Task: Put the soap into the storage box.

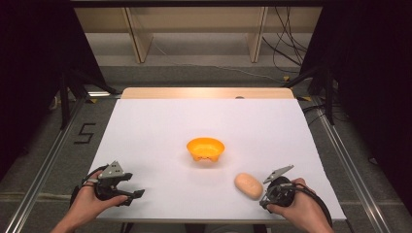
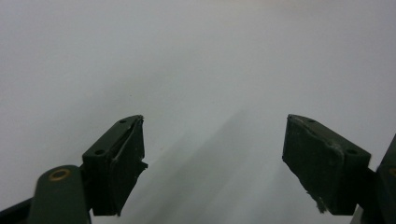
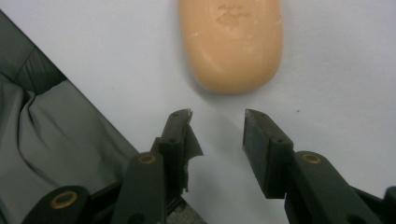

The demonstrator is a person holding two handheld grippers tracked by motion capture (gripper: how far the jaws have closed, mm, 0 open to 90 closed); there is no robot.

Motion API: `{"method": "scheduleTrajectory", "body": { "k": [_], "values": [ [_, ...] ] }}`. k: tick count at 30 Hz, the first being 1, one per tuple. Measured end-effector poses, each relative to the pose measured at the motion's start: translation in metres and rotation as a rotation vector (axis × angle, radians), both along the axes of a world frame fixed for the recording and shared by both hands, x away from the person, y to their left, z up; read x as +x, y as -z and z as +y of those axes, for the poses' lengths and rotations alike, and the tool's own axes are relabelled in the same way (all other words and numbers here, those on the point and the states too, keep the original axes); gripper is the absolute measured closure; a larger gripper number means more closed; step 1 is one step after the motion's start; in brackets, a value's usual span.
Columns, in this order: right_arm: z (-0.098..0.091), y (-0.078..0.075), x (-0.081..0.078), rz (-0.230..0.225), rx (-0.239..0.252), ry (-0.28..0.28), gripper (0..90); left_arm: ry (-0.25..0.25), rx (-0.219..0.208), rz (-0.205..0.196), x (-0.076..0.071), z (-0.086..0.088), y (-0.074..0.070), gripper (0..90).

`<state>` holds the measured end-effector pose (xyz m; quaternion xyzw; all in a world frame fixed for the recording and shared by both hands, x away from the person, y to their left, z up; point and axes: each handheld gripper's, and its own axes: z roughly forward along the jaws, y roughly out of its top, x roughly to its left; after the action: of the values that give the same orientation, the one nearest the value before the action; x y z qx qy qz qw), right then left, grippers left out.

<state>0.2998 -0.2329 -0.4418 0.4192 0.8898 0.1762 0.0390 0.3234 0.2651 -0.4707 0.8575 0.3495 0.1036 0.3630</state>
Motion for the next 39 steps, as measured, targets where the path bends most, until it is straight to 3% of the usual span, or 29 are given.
{"method": "scheduleTrajectory", "body": {
  "k": [1,6,9,15,21,27,31,32,34,37,39],
  "values": [
    [-0.001,0.0,0.003,-0.024,-0.013,-0.031,61.6,-0.003,-0.001,-0.008,0.0,0.0,0.001,20.8],
    [0.001,-0.005,0.005,0.012,-0.052,-0.007,60.4,-0.02,-0.01,0.002,-0.001,-0.001,0.001,21.4],
    [0.0,-0.007,0.008,0.008,-0.086,-0.058,58.3,-0.017,0.005,0.001,-0.001,0.0,0.001,22.1],
    [0.002,-0.013,0.018,0.007,-0.088,-0.06,53.3,-0.013,0.011,-0.013,0.001,0.001,0.001,22.3],
    [0.007,-0.018,0.032,0.047,-0.118,-0.054,48.2,-0.015,0.006,-0.003,0.0,0.0,0.002,22.5],
    [0.016,-0.017,0.044,0.116,-0.162,-0.121,40.6,-0.017,0.009,-0.001,0.001,0.0,0.002,22.7],
    [0.02,-0.014,0.052,0.107,-0.178,-0.167,37.2,-0.015,0.007,0.001,0.001,0.0,0.002,22.7],
    [0.022,-0.014,0.053,0.12,-0.191,-0.148,36.8,-0.017,0.003,-0.004,0.0,0.0,0.002,22.7],
    [0.024,-0.015,0.056,0.116,-0.176,-0.15,36.7,-0.013,0.005,-0.006,0.001,0.0,0.001,22.7],
    [0.028,-0.016,0.061,0.115,-0.17,-0.152,36.0,-0.026,-0.026,0.01,-0.001,-0.002,0.002,22.8],
    [0.031,-0.015,0.064,0.113,-0.166,-0.172,36.0,-0.027,-0.004,0.003,0.0,-0.001,0.002,22.7]
  ]
}}
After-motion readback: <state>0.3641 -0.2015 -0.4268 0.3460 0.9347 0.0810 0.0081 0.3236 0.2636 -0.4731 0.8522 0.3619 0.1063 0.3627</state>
